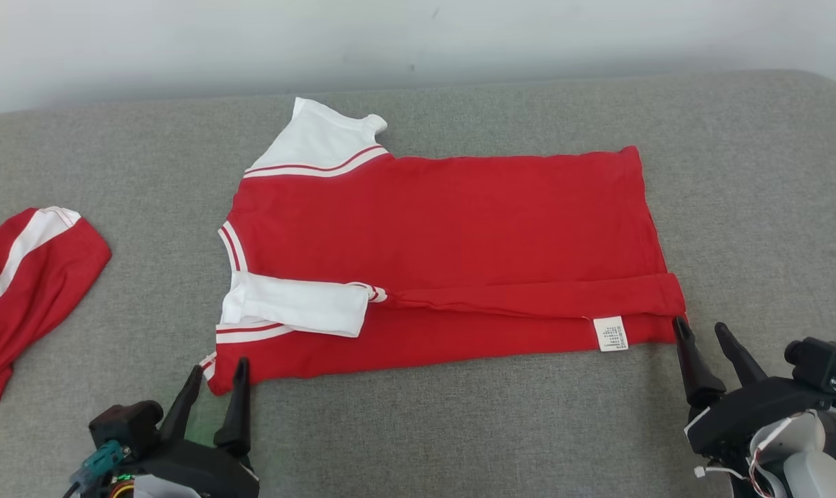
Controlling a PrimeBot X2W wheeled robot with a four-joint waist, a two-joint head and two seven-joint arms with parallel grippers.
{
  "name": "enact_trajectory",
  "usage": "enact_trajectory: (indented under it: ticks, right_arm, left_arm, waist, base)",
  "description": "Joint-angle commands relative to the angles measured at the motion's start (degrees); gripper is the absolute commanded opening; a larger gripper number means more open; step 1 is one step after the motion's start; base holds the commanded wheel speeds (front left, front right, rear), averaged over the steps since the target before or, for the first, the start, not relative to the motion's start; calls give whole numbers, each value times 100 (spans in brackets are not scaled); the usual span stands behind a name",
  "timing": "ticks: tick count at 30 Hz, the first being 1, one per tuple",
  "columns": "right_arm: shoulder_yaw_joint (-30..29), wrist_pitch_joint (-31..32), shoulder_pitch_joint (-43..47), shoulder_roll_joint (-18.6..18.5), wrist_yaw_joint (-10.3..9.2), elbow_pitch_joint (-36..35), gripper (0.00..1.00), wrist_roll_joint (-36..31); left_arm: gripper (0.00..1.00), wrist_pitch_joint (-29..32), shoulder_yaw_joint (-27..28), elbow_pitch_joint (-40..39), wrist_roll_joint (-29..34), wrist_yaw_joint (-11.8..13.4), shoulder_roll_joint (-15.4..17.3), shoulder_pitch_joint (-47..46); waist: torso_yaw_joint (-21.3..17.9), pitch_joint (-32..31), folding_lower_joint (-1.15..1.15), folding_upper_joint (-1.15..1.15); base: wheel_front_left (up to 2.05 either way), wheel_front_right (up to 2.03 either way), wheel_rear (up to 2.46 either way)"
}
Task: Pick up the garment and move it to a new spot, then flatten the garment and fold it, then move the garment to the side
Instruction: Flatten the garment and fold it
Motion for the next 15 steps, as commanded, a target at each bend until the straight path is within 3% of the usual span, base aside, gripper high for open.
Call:
enact_trajectory:
  ticks: [1, 11, 12, 13, 14, 15]
  right_arm:
    - [24, -52, -98, -21, 3, 99, 100, -56]
    - [238, -202, -710, 20, 3, 1138, 100, -259]
    - [273, -210, -745, 35, 3, 1227, 40, -263]
    - [273, -210, -745, 35, 3, 1227, 40, -263]
    - [330, -265, -807, 46, 3, 1357, 0, -224]
    - [357, -298, -821, 48, 3, 1413, 0, -203]
  left_arm:
    - [100, 5, -40, 58, 99, 18, 82, 0]
    - [100, 37, -143, 582, 146, -27, 58, -273]
    - [100, 37, -150, 640, 128, -33, 40, -298]
    - [100, 37, -150, 640, 128, -33, 40, -298]
    - [82, 47, -149, 766, 77, -82, -18, -356]
    - [39, 43, -157, 818, 71, -99, -44, -381]
  waist:
    - [-6, 42, 0, 0]
    - [47, 227, 0, 0]
    - [61, 227, 0, 0]
    - [61, 227, 0, 0]
    - [78, 221, 0, 0]
    - [84, 204, 0, 0]
  base:
    - [0, 0, 0]
    - [0, 0, 0]
    - [0, 0, 0]
    - [0, 0, 0]
    - [0, 0, 0]
    - [0, 0, 0]
